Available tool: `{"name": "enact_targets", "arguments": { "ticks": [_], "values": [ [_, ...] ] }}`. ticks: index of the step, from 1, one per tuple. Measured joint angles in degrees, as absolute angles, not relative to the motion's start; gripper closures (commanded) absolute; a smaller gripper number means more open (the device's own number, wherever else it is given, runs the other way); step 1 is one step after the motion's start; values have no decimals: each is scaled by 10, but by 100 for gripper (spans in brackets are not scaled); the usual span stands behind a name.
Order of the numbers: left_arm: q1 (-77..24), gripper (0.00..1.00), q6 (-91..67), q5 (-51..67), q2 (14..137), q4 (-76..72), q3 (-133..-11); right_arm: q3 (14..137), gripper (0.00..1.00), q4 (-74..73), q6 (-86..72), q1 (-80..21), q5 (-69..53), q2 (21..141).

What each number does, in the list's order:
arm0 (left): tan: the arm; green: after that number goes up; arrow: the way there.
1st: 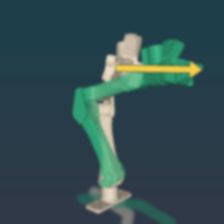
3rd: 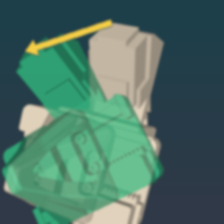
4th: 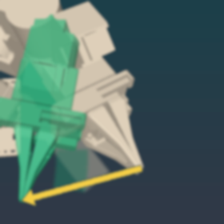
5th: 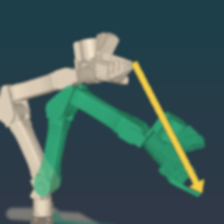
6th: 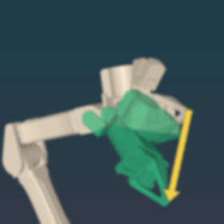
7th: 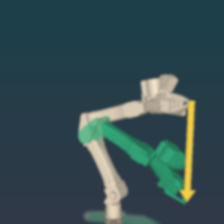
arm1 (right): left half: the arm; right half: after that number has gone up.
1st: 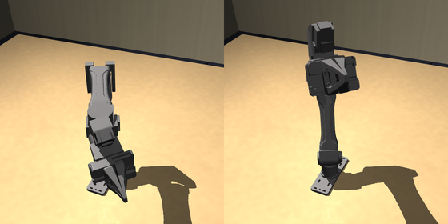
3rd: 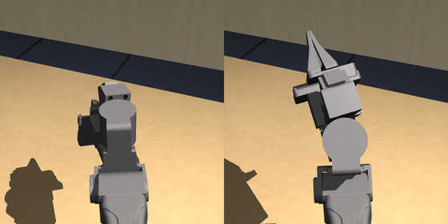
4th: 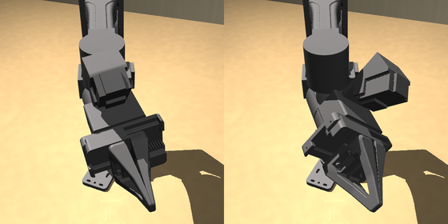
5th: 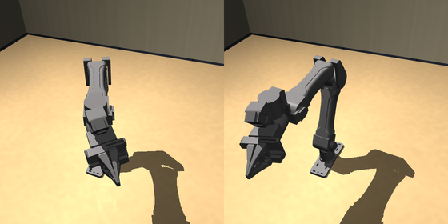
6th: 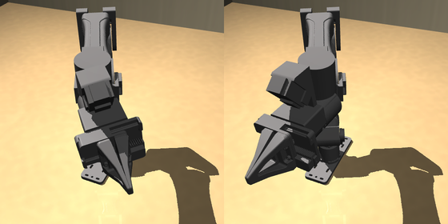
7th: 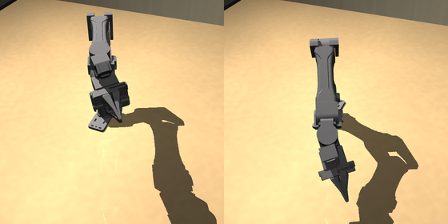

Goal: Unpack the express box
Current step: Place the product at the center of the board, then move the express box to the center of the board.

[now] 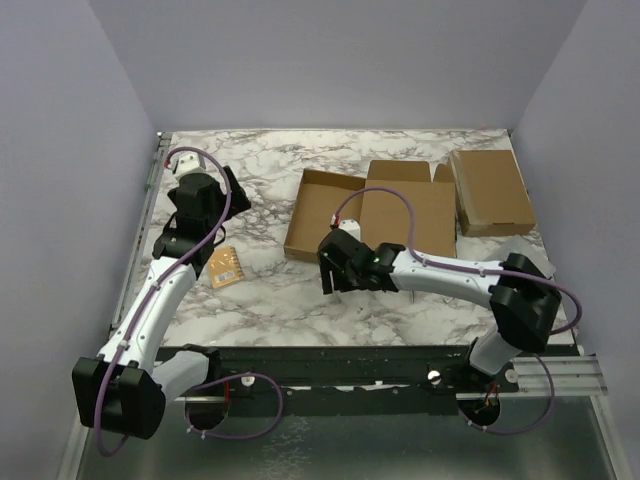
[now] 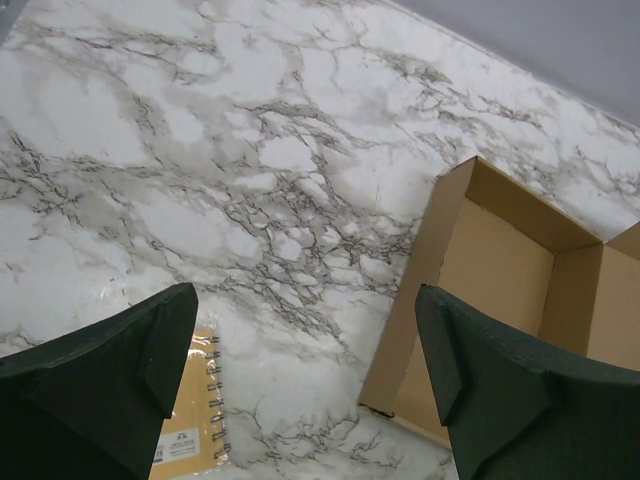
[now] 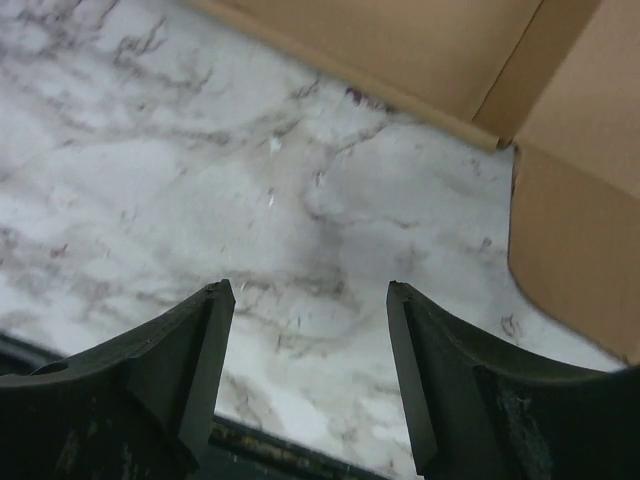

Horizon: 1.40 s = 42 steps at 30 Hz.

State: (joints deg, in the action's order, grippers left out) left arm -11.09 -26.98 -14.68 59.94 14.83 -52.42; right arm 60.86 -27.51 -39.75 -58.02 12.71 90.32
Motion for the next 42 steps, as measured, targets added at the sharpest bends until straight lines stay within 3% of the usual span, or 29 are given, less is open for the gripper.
{"name": "enact_targets", "arguments": {
  "ticks": [9, 17, 31, 42],
  "values": [
    [-111, 3, -246, -138, 611, 134, -487, 661, 28, -211, -414, -568, 257, 1028],
    [-111, 3, -242, -137, 596, 130, -482, 743, 28, -174, -378, -500, 322, 1117],
    [-111, 3, -242, -130, 592, 124, -476, 828, 21, -40, -165, -425, 309, 1175],
    [-111, 3, -242, -118, 592, 116, -473, 841, 18, -37, -96, -397, 231, 1182]
  ]
}}
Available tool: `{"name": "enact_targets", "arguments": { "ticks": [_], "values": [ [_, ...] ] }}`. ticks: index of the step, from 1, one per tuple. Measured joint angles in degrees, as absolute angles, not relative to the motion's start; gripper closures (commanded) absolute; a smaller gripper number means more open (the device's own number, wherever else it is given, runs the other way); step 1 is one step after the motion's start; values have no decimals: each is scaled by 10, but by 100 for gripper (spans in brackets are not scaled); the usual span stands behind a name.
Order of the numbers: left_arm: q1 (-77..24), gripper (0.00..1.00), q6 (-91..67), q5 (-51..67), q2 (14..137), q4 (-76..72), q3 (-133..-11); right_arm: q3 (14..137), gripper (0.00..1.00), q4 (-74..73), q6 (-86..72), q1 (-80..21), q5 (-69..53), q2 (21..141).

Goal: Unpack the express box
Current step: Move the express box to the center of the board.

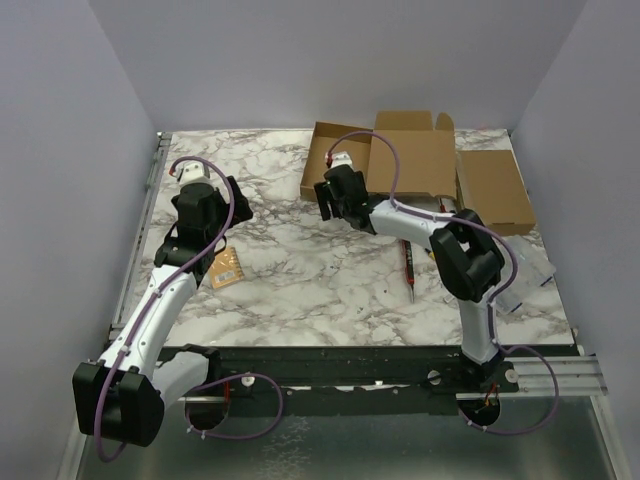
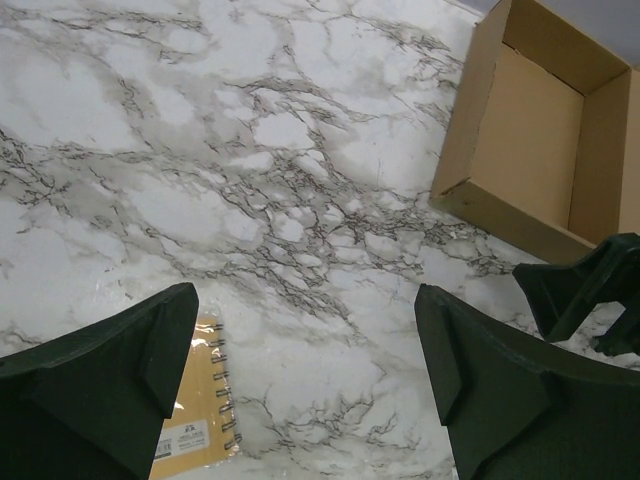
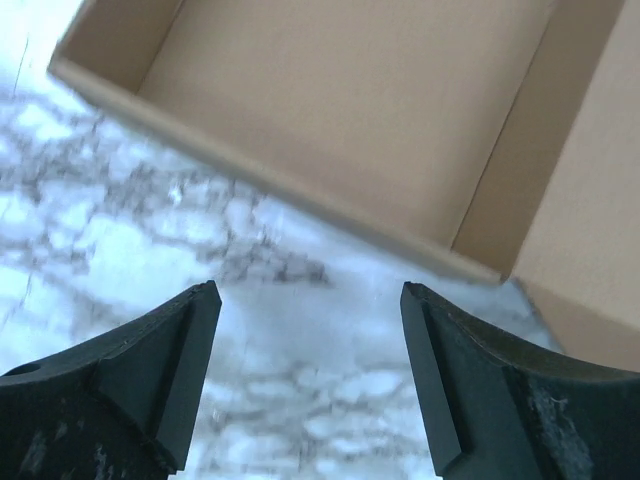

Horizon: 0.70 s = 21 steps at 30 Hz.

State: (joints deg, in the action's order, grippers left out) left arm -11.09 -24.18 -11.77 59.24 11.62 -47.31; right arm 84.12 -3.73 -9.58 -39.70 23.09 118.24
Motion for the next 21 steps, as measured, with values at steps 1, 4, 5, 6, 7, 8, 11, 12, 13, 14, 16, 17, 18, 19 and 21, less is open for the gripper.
{"name": "enact_targets", "arguments": {
  "ticks": [1, 4, 5, 6, 7, 8, 11, 12, 13, 14, 16, 17, 18, 19, 21],
  "values": [
    [-111, 3, -242, -117, 592, 116, -473, 834, 17, -43, -101, -397, 222, 1176],
    [-111, 3, -242, -111, 593, 116, -473, 786, 17, -73, -128, -398, 191, 1126],
    [-111, 3, -242, -109, 593, 116, -473, 765, 15, -83, -136, -398, 181, 1100],
    [-111, 3, -242, -107, 593, 115, -473, 741, 13, -97, -148, -398, 171, 1064],
    [-111, 3, -243, -102, 594, 114, -473, 721, 11, -105, -156, -398, 166, 1030],
    [-111, 3, -243, -97, 595, 112, -473, 703, 9, -110, -160, -398, 163, 994],
    [-113, 3, -244, -77, 601, 106, -473, 675, 7, -125, -165, -396, 172, 894],
    [-114, 3, -244, -69, 604, 104, -472, 674, 7, -130, -165, -392, 178, 867],
    [-116, 3, -244, -63, 604, 103, -472, 674, 6, -132, -165, -384, 183, 845],
    [-118, 3, -244, -56, 605, 102, -471, 675, 6, -134, -165, -369, 187, 827],
    [-123, 3, -243, -42, 605, 99, -469, 685, 4, -145, -174, -318, 195, 807],
    [-126, 3, -241, -32, 605, 98, -469, 691, 4, -151, -182, -283, 201, 803],
    [-130, 3, -239, -17, 605, 95, -468, 696, 3, -154, -190, -246, 204, 802],
    [-133, 4, -236, 2, 605, 91, -468, 699, 3, -157, -199, -209, 203, 802],
    [-143, 4, -231, 35, 606, 78, -466, 700, 3, -164, -221, -131, 193, 802]
  ]
}}
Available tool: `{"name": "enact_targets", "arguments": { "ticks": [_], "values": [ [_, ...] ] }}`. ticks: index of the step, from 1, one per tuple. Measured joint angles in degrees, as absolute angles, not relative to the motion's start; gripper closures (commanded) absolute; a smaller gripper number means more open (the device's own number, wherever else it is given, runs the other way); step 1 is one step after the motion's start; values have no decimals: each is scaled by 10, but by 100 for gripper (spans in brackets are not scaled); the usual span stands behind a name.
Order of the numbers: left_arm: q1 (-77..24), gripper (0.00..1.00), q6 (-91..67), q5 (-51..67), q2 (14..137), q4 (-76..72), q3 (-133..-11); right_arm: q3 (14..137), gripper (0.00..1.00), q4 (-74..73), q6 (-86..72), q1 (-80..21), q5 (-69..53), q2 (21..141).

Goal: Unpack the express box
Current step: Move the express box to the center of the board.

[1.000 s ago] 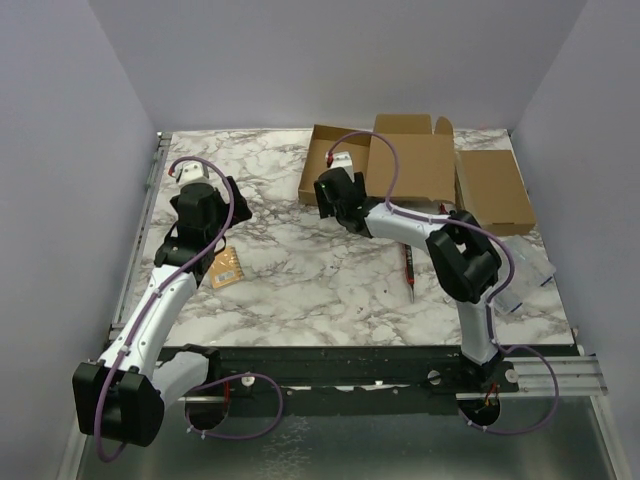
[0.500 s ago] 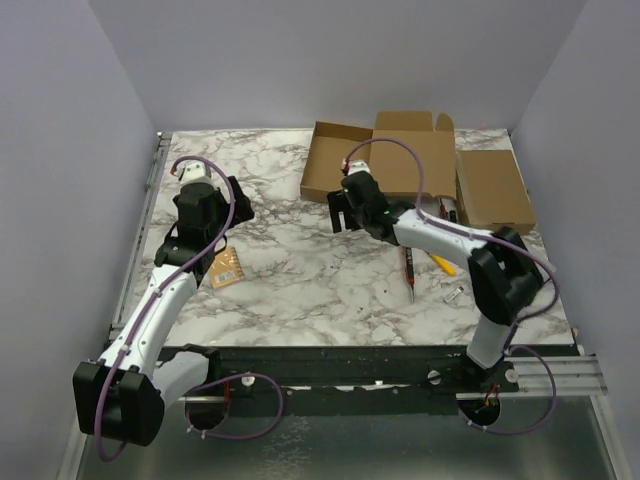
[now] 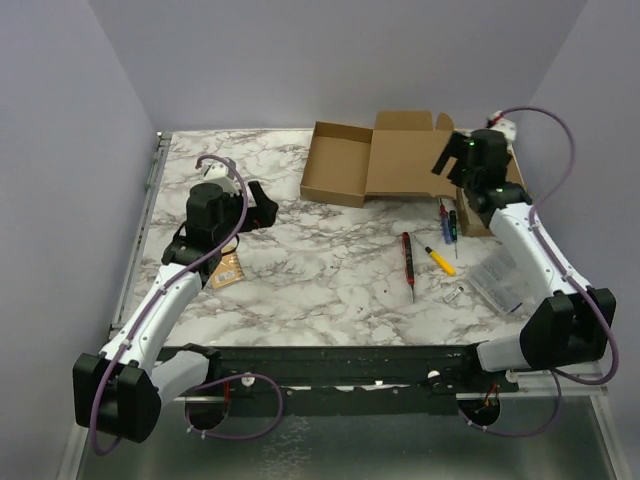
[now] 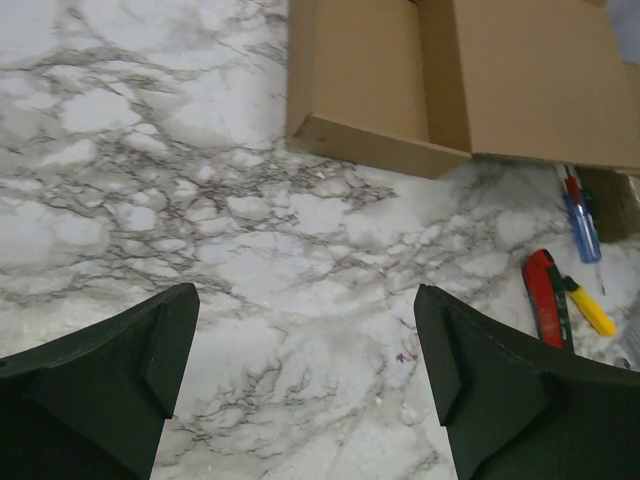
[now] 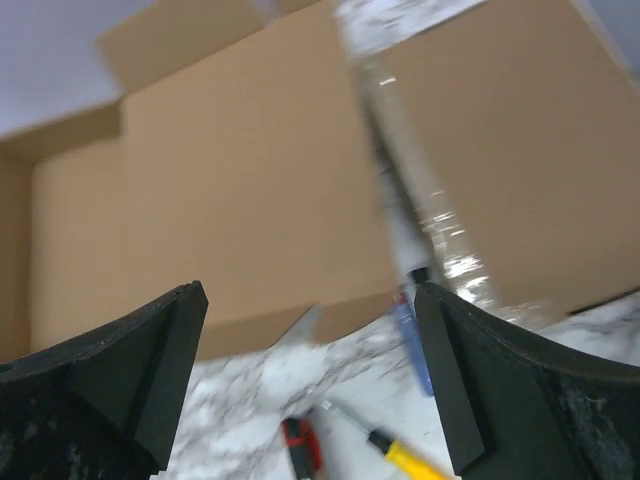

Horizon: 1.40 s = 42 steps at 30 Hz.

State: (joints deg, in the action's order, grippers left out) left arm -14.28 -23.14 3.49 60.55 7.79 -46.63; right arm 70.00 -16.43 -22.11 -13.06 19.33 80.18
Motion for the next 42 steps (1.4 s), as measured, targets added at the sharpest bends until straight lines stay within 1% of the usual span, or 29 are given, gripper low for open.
{"name": "enact_targets", "arguments": {
  "ticks": [3, 5, 6, 8, 10, 13, 14, 16, 19, 23, 27, 31, 38, 42],
  "values": [
    [-158, 4, -228, 82, 609, 57, -462, 700, 3, -165, -255, -18, 164, 808],
    [-166, 4, -228, 104, 613, 47, -459, 704, 5, -163, -269, 48, 141, 825],
    [-169, 4, -227, 111, 614, 44, -458, 713, 9, -167, -272, 72, 130, 842],
    [-177, 4, -225, 127, 615, 38, -455, 753, 10, -185, -273, 100, 99, 891],
    [-183, 4, -224, 139, 615, 34, -453, 783, 10, -184, -274, 104, 47, 943],
    [-186, 4, -222, 151, 616, 27, -452, 770, 10, -178, -277, 97, -32, 978],
    [-187, 4, -222, 154, 616, 25, -452, 759, 11, -174, -282, 96, -56, 981],
    [-188, 4, -222, 159, 618, 22, -452, 743, 17, -166, -293, 92, -98, 983],
    [-188, 4, -222, 165, 620, 18, -450, 750, 23, -145, -310, 91, -155, 1002],
    [-188, 4, -222, 167, 621, 16, -446, 790, 24, -129, -315, 91, -221, 1059],
    [-188, 4, -222, 167, 622, 14, -444, 813, 25, -131, -303, 91, -254, 1103],
    [-188, 4, -222, 167, 627, 14, -444, 830, 26, -133, -283, 91, -283, 1122],
    [-188, 4, -222, 168, 634, 14, -444, 897, 26, -136, -249, 84, -321, 1158],
    [-188, 4, -222, 168, 637, 14, -444, 957, 26, -147, -227, 56, -326, 1198]
  ]
}}
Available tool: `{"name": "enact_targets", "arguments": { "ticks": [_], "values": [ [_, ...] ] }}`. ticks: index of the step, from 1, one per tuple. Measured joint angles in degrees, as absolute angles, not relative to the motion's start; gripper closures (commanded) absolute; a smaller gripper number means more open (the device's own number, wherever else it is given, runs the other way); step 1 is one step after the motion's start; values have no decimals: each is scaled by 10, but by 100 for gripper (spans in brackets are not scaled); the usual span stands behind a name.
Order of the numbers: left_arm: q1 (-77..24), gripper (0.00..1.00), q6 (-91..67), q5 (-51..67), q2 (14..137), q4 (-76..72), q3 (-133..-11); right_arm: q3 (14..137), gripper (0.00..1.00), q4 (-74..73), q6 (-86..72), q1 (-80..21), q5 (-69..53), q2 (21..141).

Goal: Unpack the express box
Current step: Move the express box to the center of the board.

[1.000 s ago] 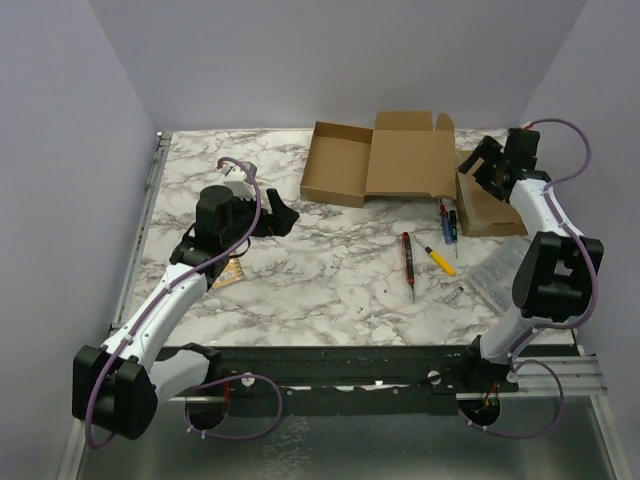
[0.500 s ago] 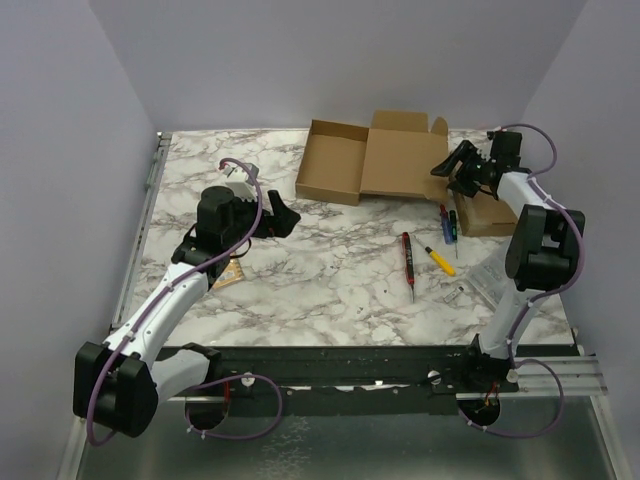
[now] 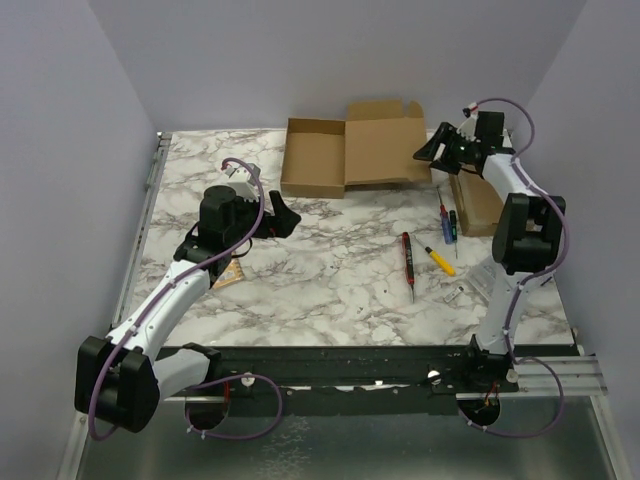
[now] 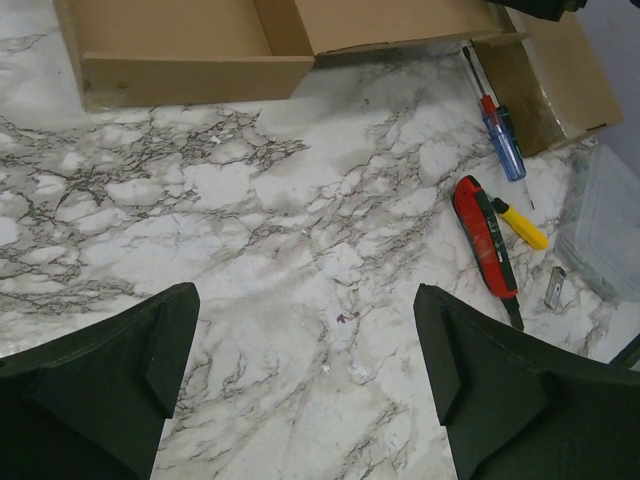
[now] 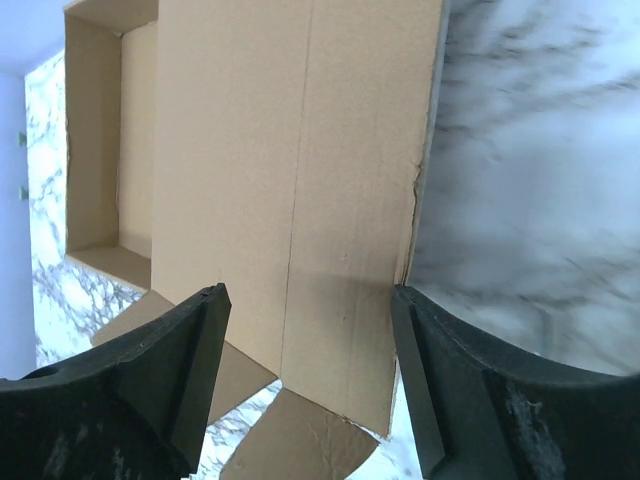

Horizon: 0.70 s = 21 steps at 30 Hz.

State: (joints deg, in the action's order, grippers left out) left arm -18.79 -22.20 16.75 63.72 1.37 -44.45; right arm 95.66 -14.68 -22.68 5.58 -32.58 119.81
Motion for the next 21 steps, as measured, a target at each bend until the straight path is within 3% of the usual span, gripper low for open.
{"name": "enact_targets", "arguments": {
  "ticks": [9, 12, 17, 21],
  "values": [
    [-188, 4, -219, 167, 639, 14, -444, 1134, 24, -207, -207, -64, -328, 1302],
    [-188, 4, -218, 167, 639, 14, -444, 1174, 18, -229, -206, -97, -328, 1311],
    [-188, 4, -218, 168, 639, 14, -444, 1145, 10, -252, -194, -100, -272, 1253],
    [-188, 4, -219, 172, 640, 13, -444, 1067, 10, -262, -198, -48, -199, 1151]
  ]
}}
